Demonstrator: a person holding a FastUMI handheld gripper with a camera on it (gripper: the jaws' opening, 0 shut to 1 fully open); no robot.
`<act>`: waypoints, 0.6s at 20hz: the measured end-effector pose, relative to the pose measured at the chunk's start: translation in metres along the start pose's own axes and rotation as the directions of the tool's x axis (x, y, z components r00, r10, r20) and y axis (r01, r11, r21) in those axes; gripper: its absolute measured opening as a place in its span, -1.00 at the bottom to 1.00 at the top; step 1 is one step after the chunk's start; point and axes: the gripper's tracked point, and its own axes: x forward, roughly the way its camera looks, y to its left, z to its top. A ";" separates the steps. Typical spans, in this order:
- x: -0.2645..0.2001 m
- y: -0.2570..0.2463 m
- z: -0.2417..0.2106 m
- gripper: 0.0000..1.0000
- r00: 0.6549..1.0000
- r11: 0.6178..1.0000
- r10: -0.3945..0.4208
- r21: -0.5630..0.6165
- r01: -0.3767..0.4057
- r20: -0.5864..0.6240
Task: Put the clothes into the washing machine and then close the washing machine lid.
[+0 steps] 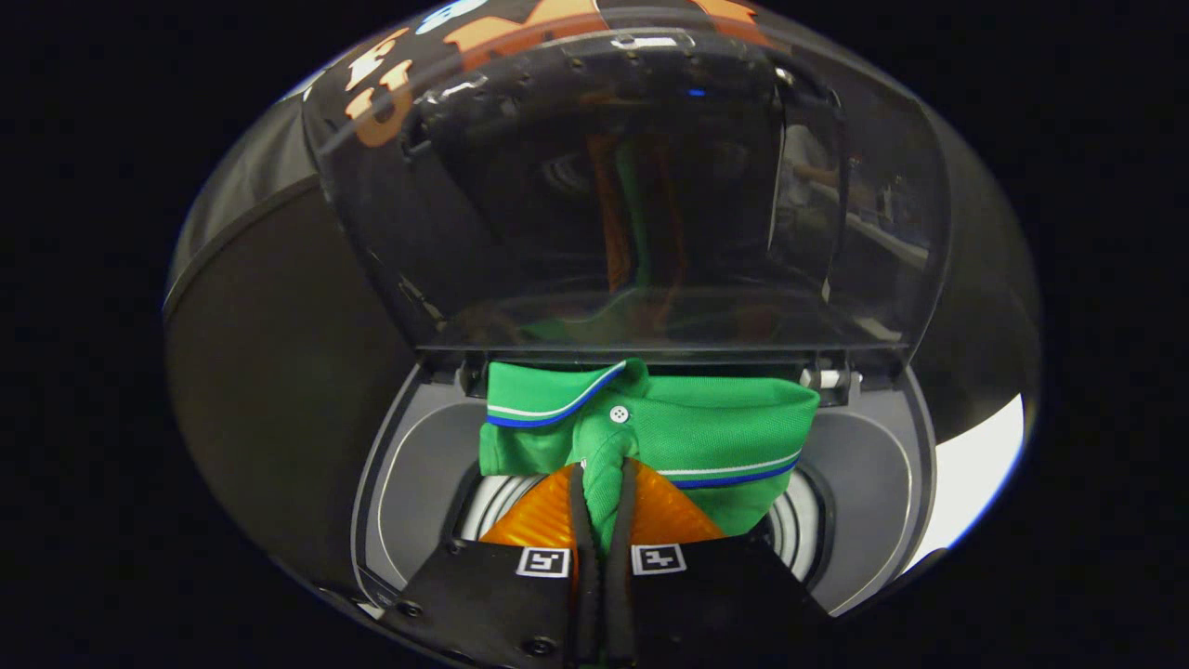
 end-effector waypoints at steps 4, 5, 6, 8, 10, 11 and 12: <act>0.020 -0.011 -0.031 -0.78 0.992 0.999 -0.034 0.007 0.035 -0.118; 0.025 -0.013 -0.039 -0.78 0.988 0.999 -0.040 0.024 0.044 -0.148; 0.027 -0.014 -0.045 -0.77 0.983 0.998 -0.049 0.037 0.056 -0.175; 0.030 -0.016 -0.050 -0.78 0.977 0.997 -0.056 0.049 0.067 -0.207; 0.036 -0.018 -0.056 -0.78 0.965 0.996 -0.060 0.053 0.077 -0.256; 0.038 -0.019 -0.061 -0.77 0.955 0.995 -0.066 0.052 0.084 -0.288; 0.040 -0.018 -0.066 -0.76 0.947 0.995 -0.070 0.049 0.090 -0.315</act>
